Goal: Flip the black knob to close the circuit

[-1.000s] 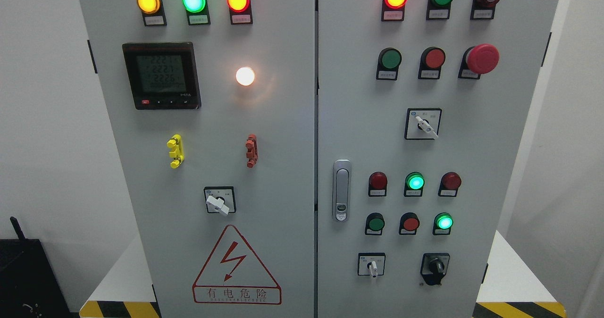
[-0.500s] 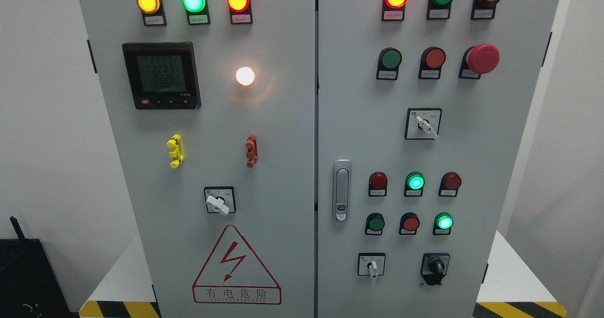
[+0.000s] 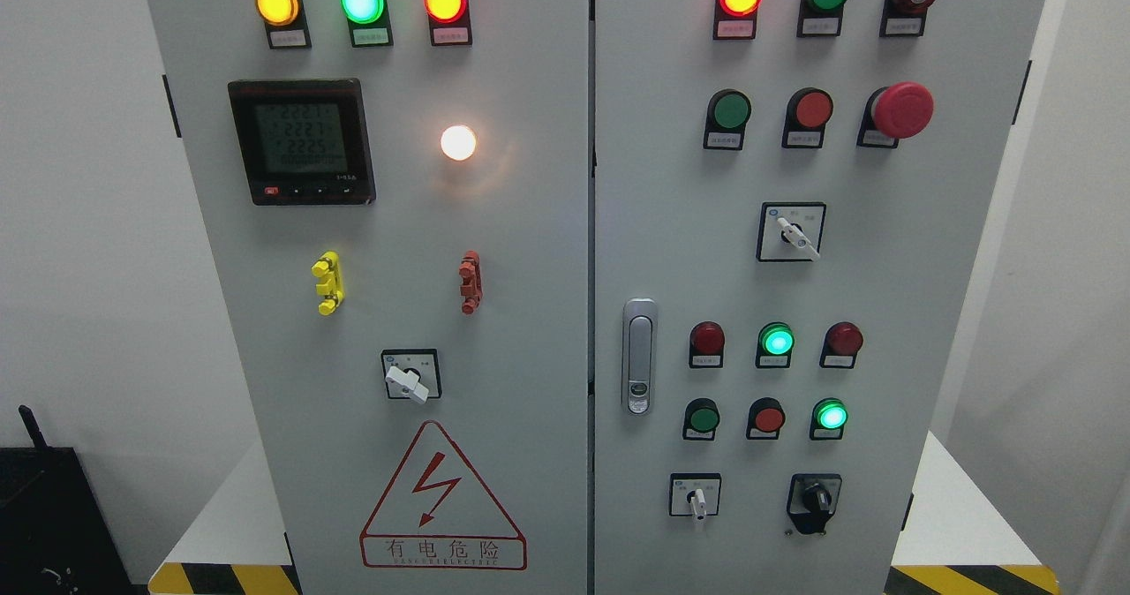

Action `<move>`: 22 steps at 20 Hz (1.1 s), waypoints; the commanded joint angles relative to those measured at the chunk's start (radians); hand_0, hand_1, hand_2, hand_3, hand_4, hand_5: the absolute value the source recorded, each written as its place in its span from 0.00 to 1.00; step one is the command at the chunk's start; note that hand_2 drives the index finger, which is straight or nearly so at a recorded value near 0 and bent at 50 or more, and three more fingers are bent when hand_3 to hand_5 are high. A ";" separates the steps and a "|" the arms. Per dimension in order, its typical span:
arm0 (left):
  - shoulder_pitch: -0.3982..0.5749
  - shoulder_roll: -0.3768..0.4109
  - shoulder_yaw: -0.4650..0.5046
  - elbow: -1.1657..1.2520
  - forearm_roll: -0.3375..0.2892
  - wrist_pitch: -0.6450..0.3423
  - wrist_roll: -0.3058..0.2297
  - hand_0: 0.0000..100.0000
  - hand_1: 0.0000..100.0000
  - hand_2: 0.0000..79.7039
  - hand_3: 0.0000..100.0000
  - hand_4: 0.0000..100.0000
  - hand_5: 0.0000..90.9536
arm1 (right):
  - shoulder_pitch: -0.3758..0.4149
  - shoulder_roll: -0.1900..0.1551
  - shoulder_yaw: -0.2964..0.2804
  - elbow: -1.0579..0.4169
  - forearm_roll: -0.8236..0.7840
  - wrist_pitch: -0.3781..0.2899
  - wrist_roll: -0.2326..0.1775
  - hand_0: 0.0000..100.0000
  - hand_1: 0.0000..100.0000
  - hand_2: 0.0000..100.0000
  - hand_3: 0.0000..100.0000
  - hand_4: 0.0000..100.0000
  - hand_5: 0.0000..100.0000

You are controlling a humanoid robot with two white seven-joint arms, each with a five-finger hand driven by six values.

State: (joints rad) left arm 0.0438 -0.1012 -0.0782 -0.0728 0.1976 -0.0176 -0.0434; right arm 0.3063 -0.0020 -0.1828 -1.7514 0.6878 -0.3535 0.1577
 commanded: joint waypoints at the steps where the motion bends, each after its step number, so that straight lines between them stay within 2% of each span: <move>1: -0.001 0.000 0.000 0.001 0.000 -0.001 0.000 0.12 0.56 0.00 0.00 0.00 0.00 | -0.105 0.019 -0.058 -0.343 0.393 0.005 -0.014 0.00 0.43 0.87 1.00 0.79 0.76; 4: 0.001 0.000 0.000 -0.001 0.000 -0.001 0.000 0.12 0.56 0.00 0.00 0.00 0.00 | -0.151 0.017 -0.021 -0.338 0.501 0.075 -0.004 0.00 0.37 0.91 1.00 0.83 0.80; 6: -0.001 0.000 0.000 0.001 0.000 -0.001 0.000 0.12 0.56 0.00 0.00 0.00 0.00 | -0.161 0.017 0.046 -0.336 0.544 0.151 -0.004 0.00 0.30 0.92 1.00 0.85 0.81; 7: 0.001 0.000 0.000 -0.001 0.000 -0.001 0.000 0.12 0.56 0.00 0.00 0.00 0.00 | -0.165 0.017 0.077 -0.333 0.553 0.195 -0.004 0.00 0.23 0.93 1.00 0.85 0.82; 8: -0.001 0.000 0.000 -0.001 0.000 -0.001 0.000 0.12 0.56 0.00 0.00 0.00 0.00 | -0.174 0.017 0.097 -0.332 0.559 0.232 -0.004 0.00 0.16 0.93 1.00 0.86 0.82; 11: -0.001 0.000 0.000 0.001 0.000 -0.001 0.000 0.12 0.56 0.00 0.00 0.00 0.00 | -0.220 0.017 0.141 -0.301 0.596 0.320 0.000 0.00 0.06 0.94 1.00 0.86 0.82; 14: -0.001 0.000 0.000 0.001 0.000 -0.001 0.000 0.12 0.56 0.00 0.00 0.00 0.00 | -0.237 0.017 0.143 -0.269 0.602 0.346 0.016 0.00 0.00 0.94 1.00 0.86 0.82; 20: 0.001 0.000 0.000 0.001 0.000 -0.001 0.000 0.12 0.56 0.00 0.00 0.00 0.00 | -0.263 0.020 0.152 -0.214 0.639 0.384 0.020 0.00 0.00 0.94 1.00 0.86 0.82; 22: 0.001 0.000 0.000 0.001 0.000 -0.001 0.000 0.12 0.56 0.00 0.00 0.00 0.00 | -0.279 0.020 0.155 -0.195 0.638 0.407 0.046 0.00 0.00 0.94 1.00 0.86 0.82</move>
State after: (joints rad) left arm 0.0437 -0.1012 -0.0782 -0.0729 0.1979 -0.0176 -0.0435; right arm 0.0569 -0.0004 -0.0684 -1.9776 1.2961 0.0308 0.1820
